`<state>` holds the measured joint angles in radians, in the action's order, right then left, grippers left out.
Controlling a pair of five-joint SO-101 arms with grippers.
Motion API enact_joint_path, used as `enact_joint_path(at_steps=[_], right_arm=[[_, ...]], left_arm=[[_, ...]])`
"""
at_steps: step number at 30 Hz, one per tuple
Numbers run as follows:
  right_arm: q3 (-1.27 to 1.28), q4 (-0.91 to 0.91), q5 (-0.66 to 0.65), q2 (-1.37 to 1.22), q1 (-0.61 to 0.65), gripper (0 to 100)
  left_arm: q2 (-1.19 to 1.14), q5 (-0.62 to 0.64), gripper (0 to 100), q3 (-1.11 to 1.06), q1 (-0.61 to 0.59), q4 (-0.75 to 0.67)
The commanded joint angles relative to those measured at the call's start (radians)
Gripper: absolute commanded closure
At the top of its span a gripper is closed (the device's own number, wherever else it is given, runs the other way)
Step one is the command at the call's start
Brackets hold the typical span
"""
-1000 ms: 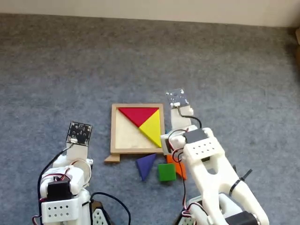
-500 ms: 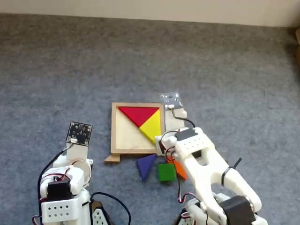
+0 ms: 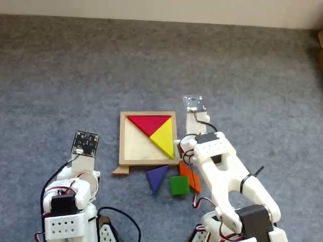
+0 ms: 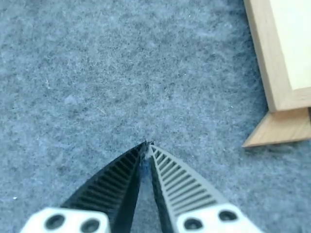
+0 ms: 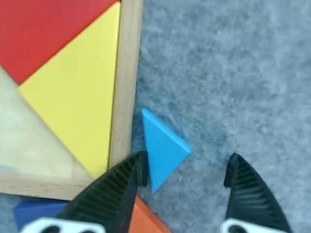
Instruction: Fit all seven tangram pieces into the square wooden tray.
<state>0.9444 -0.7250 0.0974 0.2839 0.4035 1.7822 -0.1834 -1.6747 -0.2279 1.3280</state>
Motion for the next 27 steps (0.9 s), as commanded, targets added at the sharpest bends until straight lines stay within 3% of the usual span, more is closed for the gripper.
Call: enact_joint_path(at_steps=[1,16,27], right_arm=[[-0.061,-0.01,0.0,0.007,-0.013,74.2],[-0.076,-0.007,-0.109,-0.076,-0.012,74.3],[-0.176,-0.013,-0.295,-0.183,0.001,74.3]], left_arm=[[0.03,0.009,99,-0.021,-0.007,0.006],[0.03,0.009,99,-0.021,-0.007,0.006],[0.03,0.009,99,-0.021,-0.007,0.006]])
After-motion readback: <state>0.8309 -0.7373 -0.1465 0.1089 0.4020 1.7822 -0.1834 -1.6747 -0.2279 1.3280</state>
